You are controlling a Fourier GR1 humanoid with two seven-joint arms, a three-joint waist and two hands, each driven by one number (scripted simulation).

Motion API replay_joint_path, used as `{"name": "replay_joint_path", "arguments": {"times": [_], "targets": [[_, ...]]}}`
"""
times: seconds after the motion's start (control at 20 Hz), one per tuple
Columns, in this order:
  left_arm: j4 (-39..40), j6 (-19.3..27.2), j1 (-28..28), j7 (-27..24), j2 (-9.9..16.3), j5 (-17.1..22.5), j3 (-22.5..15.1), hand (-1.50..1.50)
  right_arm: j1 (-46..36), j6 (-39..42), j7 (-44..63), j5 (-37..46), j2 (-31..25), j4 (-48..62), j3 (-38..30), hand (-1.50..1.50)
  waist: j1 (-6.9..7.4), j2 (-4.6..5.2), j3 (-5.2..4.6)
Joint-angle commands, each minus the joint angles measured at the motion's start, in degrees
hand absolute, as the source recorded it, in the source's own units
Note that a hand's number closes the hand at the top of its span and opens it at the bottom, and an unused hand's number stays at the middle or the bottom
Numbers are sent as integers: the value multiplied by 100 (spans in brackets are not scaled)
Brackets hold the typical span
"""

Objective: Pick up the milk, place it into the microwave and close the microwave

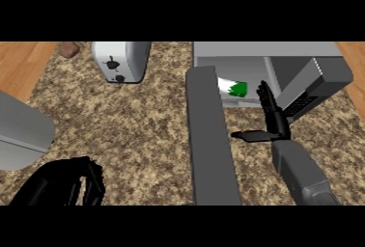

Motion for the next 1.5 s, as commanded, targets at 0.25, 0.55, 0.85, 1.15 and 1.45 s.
{"name": "replay_joint_path", "arguments": {"times": [0.25, 0.55, 0.85, 1.15, 1.45], "targets": [[666, 572, -652, -341, -4, -940, -1114, 150, 1761, 208, -456, -64, 198, -1097, 330, -150, -124, -24, -7], [1560, 756, -1357, -836, -4, -1610, -1477, 150, 2611, 750, 243, -261, -209, -2600, 536, -150, -249, -38, -20], [2734, 1299, -2059, -834, -4, -1881, -2346, 150, 3771, 1190, 297, -514, -335, -3854, 658, -150, -210, -7, -12], [4499, 2601, -2555, -1715, -3, -2124, -3391, 150, 4431, 1496, 42, -622, -742, -4723, 662, -150, -246, 22, -11], [5849, 3888, -3127, -2871, -3, -1662, -3948, 150, 4883, 2014, 675, -1161, -802, -6089, 820, -150, -290, 35, -17]]}}
